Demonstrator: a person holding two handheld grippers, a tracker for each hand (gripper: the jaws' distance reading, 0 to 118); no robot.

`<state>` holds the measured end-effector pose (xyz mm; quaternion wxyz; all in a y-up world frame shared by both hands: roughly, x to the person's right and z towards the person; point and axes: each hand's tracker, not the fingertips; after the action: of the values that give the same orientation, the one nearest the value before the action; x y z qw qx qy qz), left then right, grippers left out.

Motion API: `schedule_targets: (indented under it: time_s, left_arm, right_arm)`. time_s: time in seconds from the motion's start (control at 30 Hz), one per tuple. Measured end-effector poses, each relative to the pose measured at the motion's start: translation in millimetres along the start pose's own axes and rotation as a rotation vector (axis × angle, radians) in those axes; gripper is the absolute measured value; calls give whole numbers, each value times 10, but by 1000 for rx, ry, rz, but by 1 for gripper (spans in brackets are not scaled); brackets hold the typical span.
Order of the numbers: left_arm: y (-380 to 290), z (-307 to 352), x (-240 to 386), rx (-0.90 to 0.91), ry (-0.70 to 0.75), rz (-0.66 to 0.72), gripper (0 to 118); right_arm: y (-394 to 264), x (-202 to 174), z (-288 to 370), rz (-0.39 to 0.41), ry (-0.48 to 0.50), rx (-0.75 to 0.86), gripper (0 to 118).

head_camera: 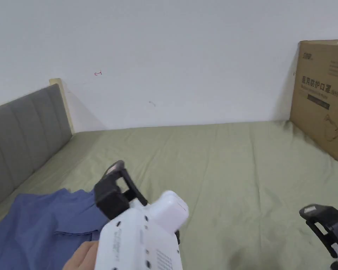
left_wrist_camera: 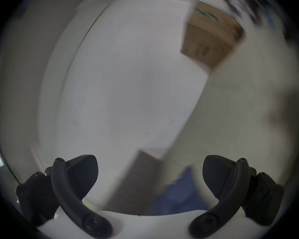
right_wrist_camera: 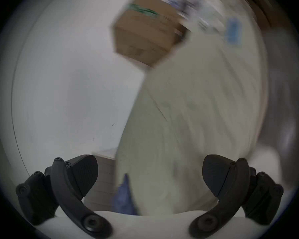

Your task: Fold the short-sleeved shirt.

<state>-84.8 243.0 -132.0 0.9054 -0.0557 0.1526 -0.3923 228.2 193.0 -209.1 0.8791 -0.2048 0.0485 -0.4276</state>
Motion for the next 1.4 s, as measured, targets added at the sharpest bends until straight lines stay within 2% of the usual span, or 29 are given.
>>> schedule_targets:
  time_s: [0.07, 0.1, 0.13, 0.17, 0.2, 0.3, 0.33, 0.4, 0.57, 1.17, 1.23, 1.3, 1.4]
  left_arm:
    - [-28, 5, -262, -9, -60, 465, 118]
    - [-107, 18, -330, 6, -86, 691, 118]
    - [-192, 35, -379, 36, -113, 837, 118]
    - [-254, 51, -400, 60, -111, 900, 118]
    - [-276, 78, -372, 81, -63, 873, 118]
    - [-256, 127, -263, 85, 95, 701, 118]
    - [-258, 139, -259, 92, 104, 674, 118]
    - [-273, 155, -285, 107, 72, 681, 118]
    - [-232, 173, -272, 107, 65, 679, 118]
    - [-243, 172, -326, 140, 37, 749, 118]
    - [-238, 162, -323, 130, 41, 759, 118]
    - [-230, 160, -328, 135, 6, 765, 118]
    - [-188, 171, -293, 145, -2, 741, 118]
  right_arm:
    - [-23, -324, 148, 427, 26, 173, 118]
    - [-143, -557, 254, 666, 27, 301, 118]
    - [-251, -621, 325, 832, 39, 424, 118]
    - [-317, -652, 375, 925, 62, 502, 118]
    - [-362, -687, 425, 988, 81, 546, 118]
    - [-425, -756, 486, 919, 101, 505, 118]
    - [-412, -746, 482, 878, 115, 485, 118]
    - [-410, -736, 461, 861, 108, 468, 118]
    - [-436, -691, 398, 883, 73, 450, 118]
    - [-419, -700, 403, 905, 88, 462, 118]
    - [-435, -707, 357, 947, 31, 489, 118]
    - [-439, -715, 297, 1004, 11, 430, 118]
    - [-446, -697, 265, 995, 37, 377, 118]
